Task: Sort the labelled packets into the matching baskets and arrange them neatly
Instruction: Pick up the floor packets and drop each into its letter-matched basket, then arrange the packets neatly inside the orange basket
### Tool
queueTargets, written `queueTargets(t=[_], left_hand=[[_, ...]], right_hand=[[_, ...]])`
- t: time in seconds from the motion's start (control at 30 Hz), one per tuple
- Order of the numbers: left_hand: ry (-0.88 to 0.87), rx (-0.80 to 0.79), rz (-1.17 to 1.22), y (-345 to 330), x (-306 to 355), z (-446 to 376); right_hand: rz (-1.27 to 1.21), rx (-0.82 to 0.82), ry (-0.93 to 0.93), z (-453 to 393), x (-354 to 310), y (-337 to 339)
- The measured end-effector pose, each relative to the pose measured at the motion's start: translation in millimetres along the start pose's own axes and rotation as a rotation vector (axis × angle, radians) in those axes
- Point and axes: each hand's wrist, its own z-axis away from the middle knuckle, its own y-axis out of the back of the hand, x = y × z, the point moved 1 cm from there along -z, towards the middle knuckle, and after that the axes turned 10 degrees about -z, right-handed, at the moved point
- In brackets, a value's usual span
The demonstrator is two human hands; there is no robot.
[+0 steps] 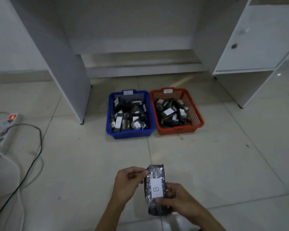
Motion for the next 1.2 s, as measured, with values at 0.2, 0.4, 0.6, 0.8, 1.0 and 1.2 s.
queueTargets(t=[0.2, 0.4, 0.6, 0.8, 1.0, 1.2], left_hand=[[-0.013, 0.036, 0.016, -35.4, 27.1, -90.7], [0.014, -0.018, -0.027, -78.2, 46.7, -177.3], [0.135, -0.024, -0.049, -112.6, 41.7, -219.3], [0.393, 0.036, -0.052, -135.2, 42.8, -237.4], [0.556, 0.110, 0.074, -148.4, 59.6, -249.7], [0.578, 0.207, -0.035, -156.0, 65.4, -248.1]], right_hand=[[-0.044, 0.273, 0.105, -56.7, -48.6, 64.5], [0.009, 0.505, 0.204, -150.6, -132.3, 152.9], [-0.036, 0.658, 0.230, -229.7, -168.5, 203.2], [-0.034, 0.729, 0.287, -225.0, -152.8, 221.9], [0.274, 1.106, 0.331, -192.7, -145.7, 266.2], [0.108, 0.915, 0.115, -200.4, -139.3, 294.9]])
